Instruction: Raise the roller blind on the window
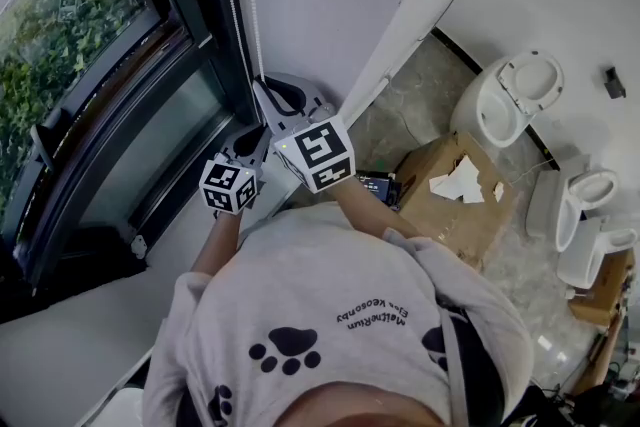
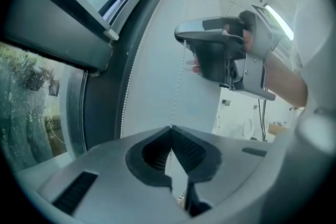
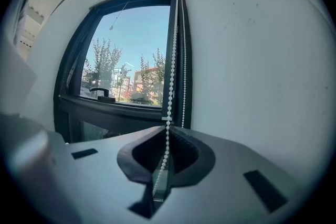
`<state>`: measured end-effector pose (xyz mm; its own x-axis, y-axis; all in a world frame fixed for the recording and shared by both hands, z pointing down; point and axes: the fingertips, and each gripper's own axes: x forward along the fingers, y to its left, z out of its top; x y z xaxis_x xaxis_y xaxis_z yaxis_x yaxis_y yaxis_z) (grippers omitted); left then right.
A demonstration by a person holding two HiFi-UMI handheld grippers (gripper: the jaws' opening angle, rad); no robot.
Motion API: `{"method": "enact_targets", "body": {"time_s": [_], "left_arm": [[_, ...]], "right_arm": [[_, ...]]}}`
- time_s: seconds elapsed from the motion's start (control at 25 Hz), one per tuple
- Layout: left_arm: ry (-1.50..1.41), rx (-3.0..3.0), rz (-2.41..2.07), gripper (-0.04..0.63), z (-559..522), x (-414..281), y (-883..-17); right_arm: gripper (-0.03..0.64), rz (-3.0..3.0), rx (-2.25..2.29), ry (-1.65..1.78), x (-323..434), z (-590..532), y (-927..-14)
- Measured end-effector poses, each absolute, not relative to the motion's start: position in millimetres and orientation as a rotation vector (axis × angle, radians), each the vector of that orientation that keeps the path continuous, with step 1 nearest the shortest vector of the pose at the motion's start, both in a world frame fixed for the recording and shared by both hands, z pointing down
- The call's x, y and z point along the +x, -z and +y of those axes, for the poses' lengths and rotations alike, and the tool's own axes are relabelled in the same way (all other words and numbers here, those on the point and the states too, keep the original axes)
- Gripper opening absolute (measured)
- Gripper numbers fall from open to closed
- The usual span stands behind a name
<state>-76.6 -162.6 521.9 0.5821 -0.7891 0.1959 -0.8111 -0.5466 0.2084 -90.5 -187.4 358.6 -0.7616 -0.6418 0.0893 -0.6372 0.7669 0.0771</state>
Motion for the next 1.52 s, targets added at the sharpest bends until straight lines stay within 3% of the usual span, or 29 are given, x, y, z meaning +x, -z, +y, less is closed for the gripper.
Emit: {"method": "enact_targets", "body": {"time_s": [0.44, 0.52, 0.64, 0.84, 1.04, 1.16, 1.52], "left_arm": [[-0.1, 2.56, -1.31, 0.016, -160.3, -76.3, -511.7], [-0.052, 2.575, -1.304, 0.097, -159.3, -75.3, -499.0], [0.013, 2.596, -1.339, 0.103, -159.2, -77.8, -474.8], [0.101, 2.62, -1.411, 0.009, -156.9, -83.8, -435.5], [0.155, 2.612, -1.462, 0.008, -156.0, -90.2, -413.1], [0.185, 2.598, -1.493, 0.008, -155.9, -94.6, -403.7], [0.202, 2.561, -1.671, 0.009, -151.5, -105.7, -383.5]], "right_arm": [[0.02, -2.86, 1.056, 0.071, -87.8, -189.5, -358.0], [0.02, -2.865, 1.065, 0.075, -86.9, -189.7, -356.5], [0.02, -2.862, 1.082, 0.093, -85.7, -191.3, -354.6], [0.021, -2.843, 1.145, 0.163, -81.8, -192.6, -350.1], [0.025, -2.804, 1.213, 0.229, -76.5, -188.8, -347.5], [0.091, -2.801, 1.243, 0.22, -71.7, -186.0, -346.8], [0.091, -2.74, 1.384, 0.193, -46.7, -177.7, -357.6]]}}
